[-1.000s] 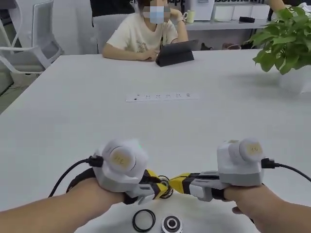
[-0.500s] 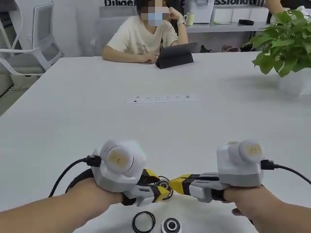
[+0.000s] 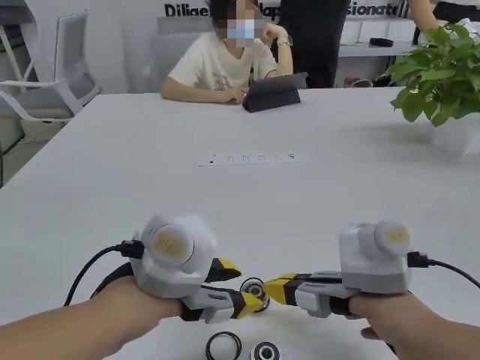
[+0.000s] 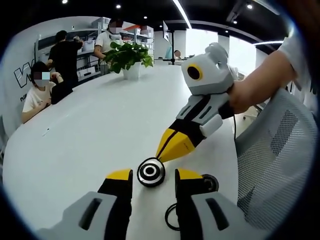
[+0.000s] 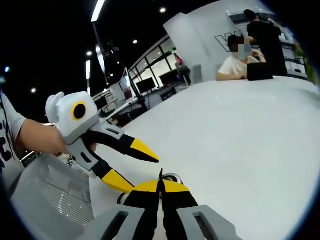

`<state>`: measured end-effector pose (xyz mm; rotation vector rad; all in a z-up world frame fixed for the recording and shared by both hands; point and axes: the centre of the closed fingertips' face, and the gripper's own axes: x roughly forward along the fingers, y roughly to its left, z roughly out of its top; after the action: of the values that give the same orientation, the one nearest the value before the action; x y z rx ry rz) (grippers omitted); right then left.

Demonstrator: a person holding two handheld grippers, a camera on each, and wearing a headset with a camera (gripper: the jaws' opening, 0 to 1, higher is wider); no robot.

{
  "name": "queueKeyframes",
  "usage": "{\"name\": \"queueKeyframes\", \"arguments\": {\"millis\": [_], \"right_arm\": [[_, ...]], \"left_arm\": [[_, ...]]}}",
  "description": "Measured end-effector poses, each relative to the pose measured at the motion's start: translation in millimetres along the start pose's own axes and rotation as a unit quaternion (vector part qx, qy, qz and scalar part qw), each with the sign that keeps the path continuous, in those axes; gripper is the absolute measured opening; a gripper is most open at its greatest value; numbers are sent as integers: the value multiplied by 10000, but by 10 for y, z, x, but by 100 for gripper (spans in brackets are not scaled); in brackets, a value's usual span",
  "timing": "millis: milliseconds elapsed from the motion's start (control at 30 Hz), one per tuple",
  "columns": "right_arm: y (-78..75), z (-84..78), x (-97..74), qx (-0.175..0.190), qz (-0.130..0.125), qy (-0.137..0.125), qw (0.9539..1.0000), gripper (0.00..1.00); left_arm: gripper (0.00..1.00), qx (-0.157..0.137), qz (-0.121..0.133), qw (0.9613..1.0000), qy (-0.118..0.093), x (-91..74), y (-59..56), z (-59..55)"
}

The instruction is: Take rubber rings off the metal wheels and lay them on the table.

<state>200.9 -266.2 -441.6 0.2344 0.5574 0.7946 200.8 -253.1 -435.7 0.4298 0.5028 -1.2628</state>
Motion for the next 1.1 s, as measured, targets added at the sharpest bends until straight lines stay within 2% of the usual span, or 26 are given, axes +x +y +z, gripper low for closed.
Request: {"name": "queueKeyframes", "arguments": {"millis": [567,833,1100], "right_arm": [[174,107,-51,22,135,-101,9999,0],[280,138,-67,24,249,-96,9996,0],[376,132,-53,7,363,-3,9993,0]], "left_arm": [[38,-8,-79,9992,-393,-399,-135,162],[43,7,-141,9986,-503,-597,-218,180],[47,2,-147,9984,-546,-761,-253,159]]}}
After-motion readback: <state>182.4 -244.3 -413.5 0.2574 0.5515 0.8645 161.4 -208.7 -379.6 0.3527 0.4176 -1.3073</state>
